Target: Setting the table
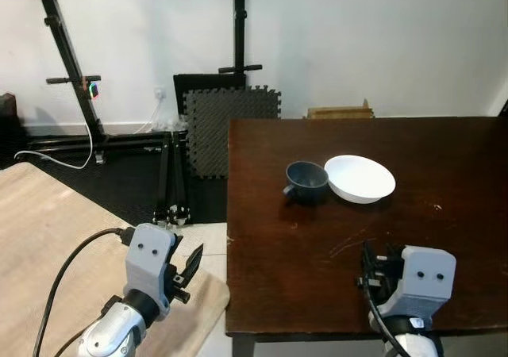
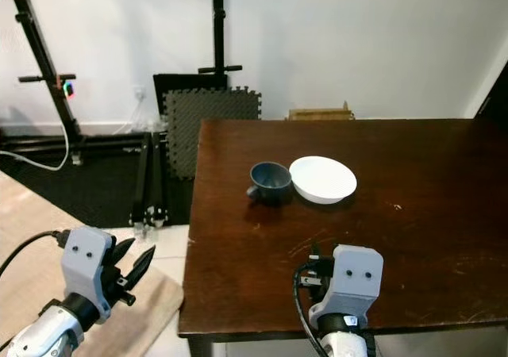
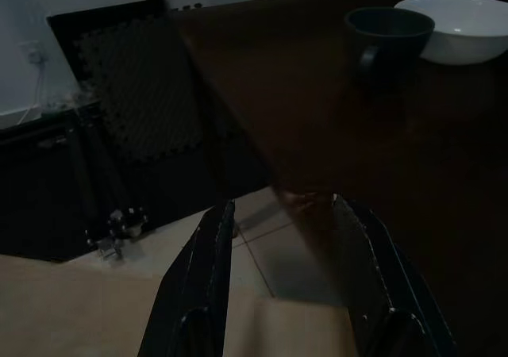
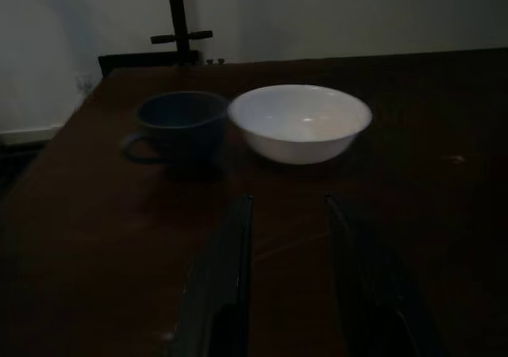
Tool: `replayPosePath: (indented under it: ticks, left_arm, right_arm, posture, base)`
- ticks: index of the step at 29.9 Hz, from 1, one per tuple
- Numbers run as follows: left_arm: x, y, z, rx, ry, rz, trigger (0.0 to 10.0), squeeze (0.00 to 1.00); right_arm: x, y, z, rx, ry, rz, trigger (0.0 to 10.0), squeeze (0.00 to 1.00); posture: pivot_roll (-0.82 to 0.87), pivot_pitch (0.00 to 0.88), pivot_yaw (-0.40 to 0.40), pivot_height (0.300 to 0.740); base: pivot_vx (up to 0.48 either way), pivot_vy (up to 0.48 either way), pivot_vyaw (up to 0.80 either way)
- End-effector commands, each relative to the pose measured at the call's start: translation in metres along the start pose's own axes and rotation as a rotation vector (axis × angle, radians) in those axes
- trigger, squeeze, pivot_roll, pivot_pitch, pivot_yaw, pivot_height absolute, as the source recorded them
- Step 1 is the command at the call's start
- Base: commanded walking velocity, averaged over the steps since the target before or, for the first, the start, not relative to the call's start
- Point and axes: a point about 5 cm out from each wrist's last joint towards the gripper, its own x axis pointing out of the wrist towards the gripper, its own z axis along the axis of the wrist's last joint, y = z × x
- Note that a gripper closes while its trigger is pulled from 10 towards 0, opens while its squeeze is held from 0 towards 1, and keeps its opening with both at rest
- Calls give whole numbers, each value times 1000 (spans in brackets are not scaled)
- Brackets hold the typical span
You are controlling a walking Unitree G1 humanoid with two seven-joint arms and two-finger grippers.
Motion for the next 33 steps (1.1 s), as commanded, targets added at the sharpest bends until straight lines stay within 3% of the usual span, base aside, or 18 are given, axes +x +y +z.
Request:
replayPosePath:
  ticks: [1,7,20,33]
  left_arm:
    - [0,-4,-5,-7,23,-16,10000,0]
    - [0,-3,-6,-27,25,-9,10000,0]
    - [0,-2,-8,-38,26,-4,10000,0]
    - [1,-1,-8,-38,28,-5,10000,0]
  right_arm:
    - [-3,-4,-3,-19,17,-15,10000,0]
    - [-3,-5,-3,-20,17,-15,10000,0]
    - [-4,-4,-3,-21,18,-11,10000,0]
    - [-3,-4,-4,-18,20,-13,10000,0]
  posture:
    - [-44,22,56,740]
    - [-45,21,55,740]
    - [-46,19,53,740]
    - [-45,22,57,740]
  base:
    - [0,-472,0]
    - [0,-250,0]
    - [0,422,0]
    - [0,0,0]
